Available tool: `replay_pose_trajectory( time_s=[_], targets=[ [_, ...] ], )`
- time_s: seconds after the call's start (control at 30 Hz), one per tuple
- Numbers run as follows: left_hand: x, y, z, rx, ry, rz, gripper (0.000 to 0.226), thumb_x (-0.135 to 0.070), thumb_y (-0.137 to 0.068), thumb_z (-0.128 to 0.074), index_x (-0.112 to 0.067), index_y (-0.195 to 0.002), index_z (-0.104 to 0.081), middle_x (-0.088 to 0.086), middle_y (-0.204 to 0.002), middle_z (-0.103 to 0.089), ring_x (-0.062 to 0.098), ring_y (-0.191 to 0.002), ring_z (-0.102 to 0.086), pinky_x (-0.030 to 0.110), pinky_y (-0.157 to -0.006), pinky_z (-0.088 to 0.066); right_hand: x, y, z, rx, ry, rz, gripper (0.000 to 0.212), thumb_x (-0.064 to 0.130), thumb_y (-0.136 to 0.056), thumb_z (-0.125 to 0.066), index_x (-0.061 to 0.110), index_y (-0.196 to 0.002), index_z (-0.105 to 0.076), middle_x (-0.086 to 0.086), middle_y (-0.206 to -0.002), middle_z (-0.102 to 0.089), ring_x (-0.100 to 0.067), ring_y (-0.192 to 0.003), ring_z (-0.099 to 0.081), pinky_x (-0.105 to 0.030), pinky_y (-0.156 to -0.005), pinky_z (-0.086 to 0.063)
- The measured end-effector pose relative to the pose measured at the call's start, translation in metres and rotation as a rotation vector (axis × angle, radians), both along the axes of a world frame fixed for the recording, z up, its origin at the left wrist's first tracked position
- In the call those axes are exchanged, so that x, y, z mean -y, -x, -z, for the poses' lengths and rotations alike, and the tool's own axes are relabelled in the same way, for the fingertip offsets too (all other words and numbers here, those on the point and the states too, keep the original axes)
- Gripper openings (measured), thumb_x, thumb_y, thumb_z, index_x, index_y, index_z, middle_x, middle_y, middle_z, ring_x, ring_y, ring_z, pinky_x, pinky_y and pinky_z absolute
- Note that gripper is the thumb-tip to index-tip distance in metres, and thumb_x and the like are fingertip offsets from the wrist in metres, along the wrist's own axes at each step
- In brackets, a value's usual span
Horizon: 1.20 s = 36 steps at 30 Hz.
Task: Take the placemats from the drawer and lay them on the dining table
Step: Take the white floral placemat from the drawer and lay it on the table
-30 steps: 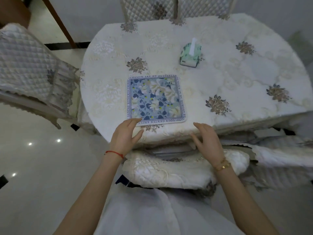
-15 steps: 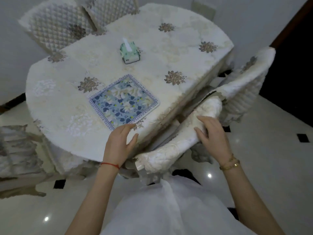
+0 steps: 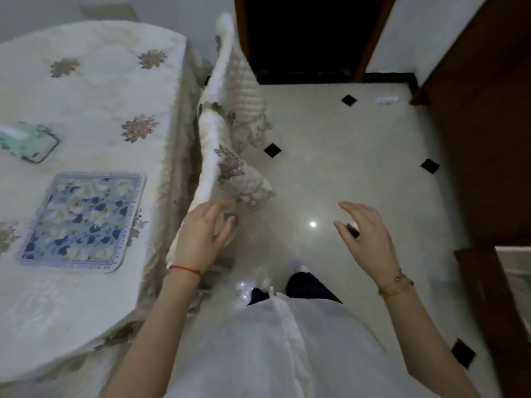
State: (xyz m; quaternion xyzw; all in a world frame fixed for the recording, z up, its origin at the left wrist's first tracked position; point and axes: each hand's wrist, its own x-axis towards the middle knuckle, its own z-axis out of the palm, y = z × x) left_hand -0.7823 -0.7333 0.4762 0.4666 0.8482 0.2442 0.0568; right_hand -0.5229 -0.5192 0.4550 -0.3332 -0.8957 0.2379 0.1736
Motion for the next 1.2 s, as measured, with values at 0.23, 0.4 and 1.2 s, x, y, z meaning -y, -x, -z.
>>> replay_pose_trajectory(
  time_s=[0.23,0.4,1.2],
  targets=[
    [-0.096,-0.087,0.002,-0.011,0.002,0.379,0.037,-0.033,-0.089,-0.051,-0.011,-0.115,-0.063,0.008,-0.108,-0.067,0.027,-0.097,-0.062,0.032,-0.088,-0.046,0.019,-0.146,0.007,-0.001,0.024,0.366,0.040,0.029,-0.093,-0.059,0.008,-0.127,-0.059,-0.006,-0.123,-0.063,-0.017,-0.114,-0.053,-0.013,-0.103,-0.027],
    [-0.170,-0.182,0.009,0.035,-0.048,0.602,0.036,-0.034,-0.090,-0.052,-0.013,-0.116,-0.064,0.005,-0.112,-0.067,0.024,-0.103,-0.062,0.032,-0.092,-0.047,0.024,-0.259,0.013,0.022,0.031,0.604,0.038,0.025,-0.093,-0.062,0.009,-0.127,-0.059,-0.008,-0.125,-0.063,-0.022,-0.115,-0.056,-0.021,-0.104,-0.033],
    [-0.483,-0.507,0.043,0.124,-0.076,1.232,0.035,-0.029,-0.092,-0.053,-0.012,-0.121,-0.063,0.003,-0.115,-0.066,0.019,-0.105,-0.061,0.038,-0.093,-0.051,-0.096,-0.510,0.057,-0.039,0.098,1.260,0.035,0.022,-0.093,-0.062,0.013,-0.127,-0.059,-0.003,-0.118,-0.064,-0.018,-0.109,-0.057,-0.036,-0.093,-0.049]
  ],
)
